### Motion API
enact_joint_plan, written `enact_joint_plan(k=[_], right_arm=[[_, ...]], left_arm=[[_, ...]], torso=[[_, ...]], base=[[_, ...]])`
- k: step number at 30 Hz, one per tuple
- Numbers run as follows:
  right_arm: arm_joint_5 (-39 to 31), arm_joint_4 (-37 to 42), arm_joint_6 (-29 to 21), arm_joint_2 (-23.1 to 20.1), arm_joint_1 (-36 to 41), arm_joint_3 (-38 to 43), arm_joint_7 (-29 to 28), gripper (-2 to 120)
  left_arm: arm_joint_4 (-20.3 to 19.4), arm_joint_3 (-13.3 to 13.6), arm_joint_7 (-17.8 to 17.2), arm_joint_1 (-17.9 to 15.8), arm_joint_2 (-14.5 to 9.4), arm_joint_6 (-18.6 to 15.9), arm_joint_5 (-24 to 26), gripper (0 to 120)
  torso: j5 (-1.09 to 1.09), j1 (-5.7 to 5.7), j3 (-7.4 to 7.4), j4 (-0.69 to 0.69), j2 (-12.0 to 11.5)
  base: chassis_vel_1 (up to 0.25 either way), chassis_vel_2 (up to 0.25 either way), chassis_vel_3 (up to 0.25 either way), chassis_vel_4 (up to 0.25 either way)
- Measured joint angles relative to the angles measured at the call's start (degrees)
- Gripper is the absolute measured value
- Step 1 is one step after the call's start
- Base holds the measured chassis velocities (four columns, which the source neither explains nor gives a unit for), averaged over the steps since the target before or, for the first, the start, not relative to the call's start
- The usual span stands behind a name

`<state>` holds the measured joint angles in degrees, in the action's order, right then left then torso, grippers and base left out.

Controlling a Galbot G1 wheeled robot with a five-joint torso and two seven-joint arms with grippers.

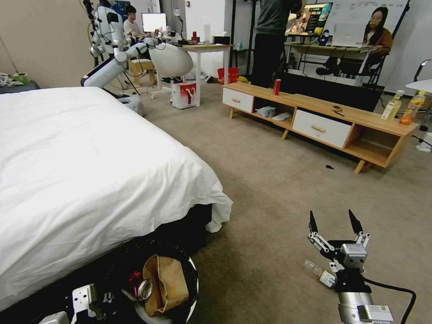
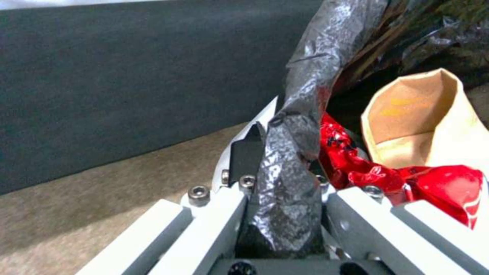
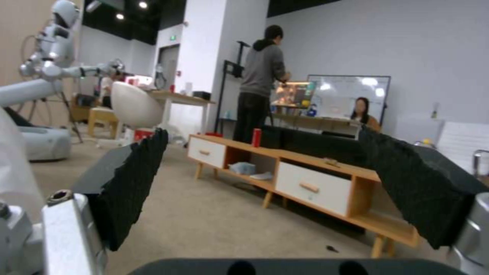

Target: Pick up the trash bin and place the garbage on the floor into it.

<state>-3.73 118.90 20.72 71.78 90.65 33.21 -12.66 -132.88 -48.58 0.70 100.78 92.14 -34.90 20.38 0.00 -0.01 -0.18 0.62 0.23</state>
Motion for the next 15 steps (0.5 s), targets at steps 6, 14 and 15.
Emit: enact_joint_plan(k=[6,14,15], right_arm=[[-0.16,-0.48,-0.07,-0.34,-0.58,0.06,-0.01,97],[-0.30,-0.77,-0.08,-0.52,-0.97,0.00,-0.02,97],[-0.34,-0.80,-0.05,-0.54,-0.98,-0.05,-0.01,97]], left_arm=[[0.05,-0.04,-0.04,-0.20,0.00,0.01,0.09,1],[0.05,-0.16,-0.06,-0.23,0.00,-0.14,0.26,1],[0.05,-0.17,-0.06,-0.24,0.00,-0.15,0.28,1]], torso=[[0.00,0.00,0.00,0.00,0.00],[0.00,0.00,0.00,0.00,0.00],[0.00,0.00,0.00,0.00,0.00]], base=[[-0.081,-0.072,-0.073,-0.071],[-0.108,-0.111,-0.113,-0.109],[-0.112,-0.117,-0.114,-0.114]])
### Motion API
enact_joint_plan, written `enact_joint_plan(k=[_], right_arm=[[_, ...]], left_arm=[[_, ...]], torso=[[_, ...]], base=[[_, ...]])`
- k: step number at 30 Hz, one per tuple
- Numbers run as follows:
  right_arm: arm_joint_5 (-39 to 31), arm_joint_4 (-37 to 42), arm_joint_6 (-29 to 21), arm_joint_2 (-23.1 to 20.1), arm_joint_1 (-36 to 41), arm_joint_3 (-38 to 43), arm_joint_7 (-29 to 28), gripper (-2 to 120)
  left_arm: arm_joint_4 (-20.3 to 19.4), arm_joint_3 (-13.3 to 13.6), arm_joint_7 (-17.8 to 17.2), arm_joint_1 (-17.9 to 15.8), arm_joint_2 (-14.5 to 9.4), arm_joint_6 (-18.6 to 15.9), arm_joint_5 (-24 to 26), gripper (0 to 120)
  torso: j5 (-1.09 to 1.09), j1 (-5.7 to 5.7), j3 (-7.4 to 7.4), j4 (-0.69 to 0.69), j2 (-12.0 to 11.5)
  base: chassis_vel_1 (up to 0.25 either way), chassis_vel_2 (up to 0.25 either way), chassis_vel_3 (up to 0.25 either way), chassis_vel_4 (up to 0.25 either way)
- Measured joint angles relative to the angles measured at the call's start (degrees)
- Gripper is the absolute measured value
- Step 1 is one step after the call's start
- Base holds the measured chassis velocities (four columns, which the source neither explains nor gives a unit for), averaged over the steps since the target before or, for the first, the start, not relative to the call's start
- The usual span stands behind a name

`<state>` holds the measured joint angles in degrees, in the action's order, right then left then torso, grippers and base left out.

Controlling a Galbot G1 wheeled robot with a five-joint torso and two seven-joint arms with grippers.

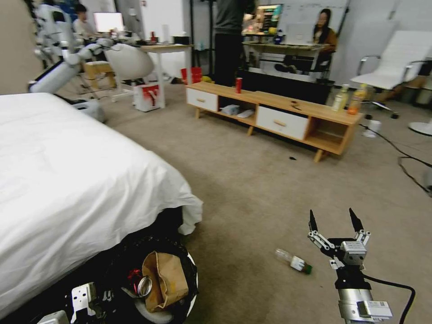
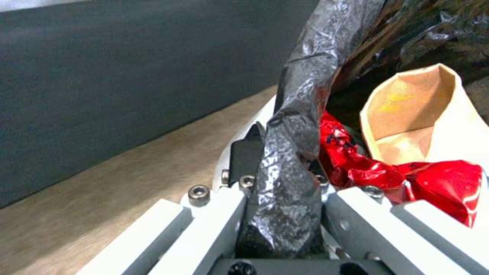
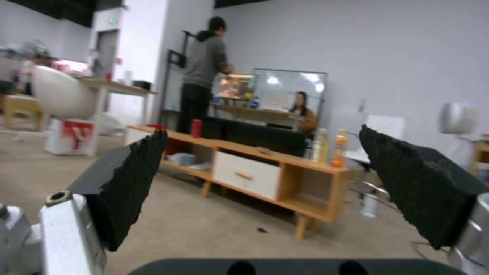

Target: Pick up the trash bin and place the garbage on the floor into it.

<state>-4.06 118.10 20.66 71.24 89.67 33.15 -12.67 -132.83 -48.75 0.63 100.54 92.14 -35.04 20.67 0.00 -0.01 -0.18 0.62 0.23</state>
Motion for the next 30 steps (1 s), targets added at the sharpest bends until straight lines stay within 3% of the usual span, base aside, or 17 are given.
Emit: enact_joint_plan(k=[16,20,30], right_arm=[[-0.26,-0.77,0.53,-0.23,-0.24,-0.90,0.33,100],[-0.29,-1.16,0.58,-0.15,-0.48,-1.43,0.43,100],[-0.27,-2.04,1.22,-0.02,-0.79,-2.34,1.14,100]], left_arm=[[-0.01,-0.83,-0.67,0.09,0.00,-0.06,1.54,1],[-0.23,-1.18,-1.17,0.20,0.00,-0.22,2.29,1],[-0.80,-1.60,-1.61,0.34,0.00,-0.46,3.43,1]], torso=[[0.00,0.01,0.00,0.01,0.00],[0.00,0.00,0.00,-0.03,0.00],[0.00,0.01,0.00,0.00,0.00]], base=[[-0.107,-0.106,-0.106,-0.111],[0.000,0.000,0.000,0.000],[0.000,0.000,0.000,0.000]])
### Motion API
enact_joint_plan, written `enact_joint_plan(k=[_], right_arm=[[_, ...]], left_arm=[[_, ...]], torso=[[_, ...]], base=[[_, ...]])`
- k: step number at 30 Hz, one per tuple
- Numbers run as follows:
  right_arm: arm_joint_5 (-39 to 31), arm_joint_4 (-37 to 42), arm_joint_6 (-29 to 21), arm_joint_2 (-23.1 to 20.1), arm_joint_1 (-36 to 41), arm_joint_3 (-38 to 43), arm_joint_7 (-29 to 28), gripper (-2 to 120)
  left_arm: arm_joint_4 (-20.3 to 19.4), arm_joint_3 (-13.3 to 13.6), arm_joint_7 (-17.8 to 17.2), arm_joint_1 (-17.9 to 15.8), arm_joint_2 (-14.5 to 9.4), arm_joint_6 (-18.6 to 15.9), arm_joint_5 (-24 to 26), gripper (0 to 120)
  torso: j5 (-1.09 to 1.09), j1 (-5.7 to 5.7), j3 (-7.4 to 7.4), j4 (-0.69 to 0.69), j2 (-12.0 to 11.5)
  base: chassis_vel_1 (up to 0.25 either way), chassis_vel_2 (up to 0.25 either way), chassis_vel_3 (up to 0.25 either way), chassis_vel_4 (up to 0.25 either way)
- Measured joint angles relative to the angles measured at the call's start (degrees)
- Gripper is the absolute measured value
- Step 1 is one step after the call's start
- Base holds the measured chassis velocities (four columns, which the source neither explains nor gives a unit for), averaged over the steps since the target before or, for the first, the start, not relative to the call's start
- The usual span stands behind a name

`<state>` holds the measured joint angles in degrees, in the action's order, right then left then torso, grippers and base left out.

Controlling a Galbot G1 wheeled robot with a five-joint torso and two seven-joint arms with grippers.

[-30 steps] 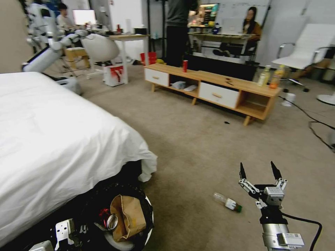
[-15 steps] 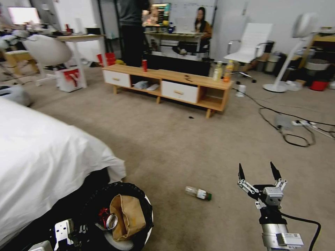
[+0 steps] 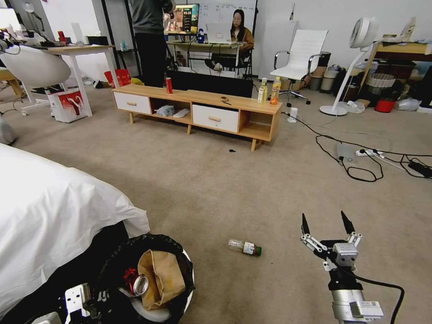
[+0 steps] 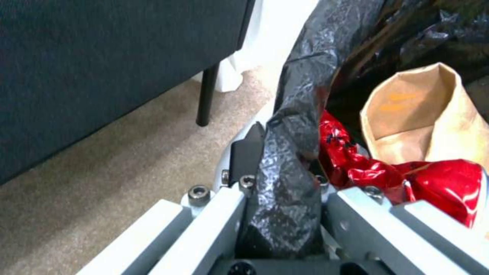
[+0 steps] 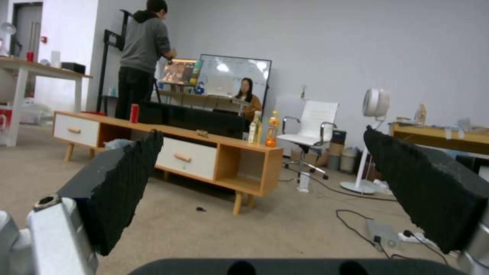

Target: Pick up the trash bin and place the garbage on the floor into it.

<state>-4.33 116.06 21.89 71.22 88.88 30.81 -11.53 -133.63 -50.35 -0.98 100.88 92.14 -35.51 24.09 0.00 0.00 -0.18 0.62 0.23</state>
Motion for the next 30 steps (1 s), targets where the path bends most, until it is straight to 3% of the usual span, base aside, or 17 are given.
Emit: enact_joint_plan(k=[10,30], right_arm=[[0.06,-0.68,0.38,0.04,-0.23,-0.48,0.13,100],[-0.57,-1.72,2.73,-0.32,-0.86,-0.81,1.94,100]], left_arm=[[-0.18,-0.36,-0.93,-0.10,0.00,-0.47,0.74,1],[-0.20,-0.44,-0.95,-0.09,0.00,-0.53,0.81,1]], torso=[[0.00,0.00,0.00,0.00,-0.01],[0.01,-0.01,-0.03,-0.01,-0.02]], base=[[-0.102,0.096,0.087,-0.094],[-0.234,0.241,0.231,-0.218]])
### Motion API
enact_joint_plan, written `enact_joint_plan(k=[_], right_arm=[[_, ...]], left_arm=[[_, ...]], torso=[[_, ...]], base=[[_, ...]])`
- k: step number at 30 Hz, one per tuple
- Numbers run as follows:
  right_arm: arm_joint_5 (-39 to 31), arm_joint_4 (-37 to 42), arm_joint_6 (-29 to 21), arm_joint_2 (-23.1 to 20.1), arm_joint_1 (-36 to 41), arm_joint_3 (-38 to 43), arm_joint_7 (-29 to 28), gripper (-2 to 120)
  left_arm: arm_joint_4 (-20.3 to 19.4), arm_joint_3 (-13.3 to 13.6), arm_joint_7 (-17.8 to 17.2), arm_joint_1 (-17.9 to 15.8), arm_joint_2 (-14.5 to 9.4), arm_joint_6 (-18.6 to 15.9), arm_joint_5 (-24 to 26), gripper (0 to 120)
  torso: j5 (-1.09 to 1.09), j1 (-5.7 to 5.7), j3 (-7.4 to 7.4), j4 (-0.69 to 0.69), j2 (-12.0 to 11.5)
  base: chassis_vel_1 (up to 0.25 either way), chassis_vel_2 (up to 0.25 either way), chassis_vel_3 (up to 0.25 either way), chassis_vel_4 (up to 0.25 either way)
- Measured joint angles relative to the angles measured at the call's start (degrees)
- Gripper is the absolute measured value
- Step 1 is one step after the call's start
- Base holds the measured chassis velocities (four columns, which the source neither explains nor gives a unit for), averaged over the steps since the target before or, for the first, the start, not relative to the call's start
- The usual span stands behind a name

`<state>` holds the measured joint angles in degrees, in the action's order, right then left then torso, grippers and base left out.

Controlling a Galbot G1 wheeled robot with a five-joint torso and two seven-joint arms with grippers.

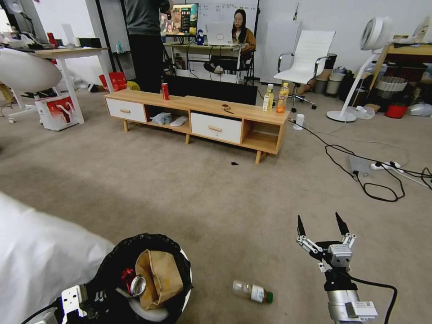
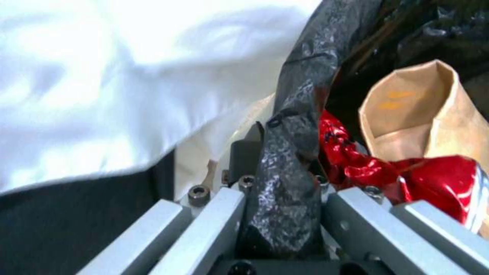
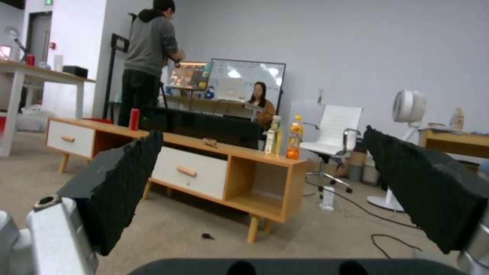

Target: Pick up the trash bin and place the garbage on the floor into it.

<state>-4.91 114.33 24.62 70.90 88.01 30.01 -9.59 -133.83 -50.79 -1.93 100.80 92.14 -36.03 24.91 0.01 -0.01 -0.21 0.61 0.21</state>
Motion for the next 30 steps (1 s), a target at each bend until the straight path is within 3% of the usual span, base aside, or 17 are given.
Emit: enact_joint_plan(k=[21,24,26,27,30], right_arm=[[-0.29,0.18,-0.34,-2.72,0.08,0.89,0.46,100],[0.51,0.68,-3.02,-5.04,0.34,1.64,-0.26,100],[0.74,1.97,-9.64,-9.05,0.53,2.40,-2.14,100],[0.74,1.97,-9.64,-9.05,0.53,2.40,-2.14,100],[-3.46,4.49,-22.93,-15.77,0.41,2.16,-6.00,100]], left_arm=[[-0.64,0.31,0.13,0.73,0.00,-0.12,-0.21,1],[-0.86,0.32,0.16,1.00,0.00,-0.17,-0.22,1],[-1.13,0.29,0.18,1.31,0.00,-0.42,-0.22,1],[-1.13,0.29,0.18,1.31,0.00,-0.42,-0.22,1],[-1.27,0.18,0.26,1.67,0.00,-0.63,-0.16,1]], torso=[[-0.01,0.01,0.03,0.01,0.02],[-0.01,0.01,0.03,0.01,0.02],[-0.02,0.01,0.03,0.02,0.02],[-0.02,0.01,0.03,0.02,0.02],[-0.01,0.01,0.02,0.02,0.02]], base=[[0.004,-0.003,-0.008,0.003],[0.000,0.000,0.000,0.000],[0.000,0.000,0.000,0.000],[0.000,0.000,0.000,0.000],[0.000,0.000,0.000,0.000]])
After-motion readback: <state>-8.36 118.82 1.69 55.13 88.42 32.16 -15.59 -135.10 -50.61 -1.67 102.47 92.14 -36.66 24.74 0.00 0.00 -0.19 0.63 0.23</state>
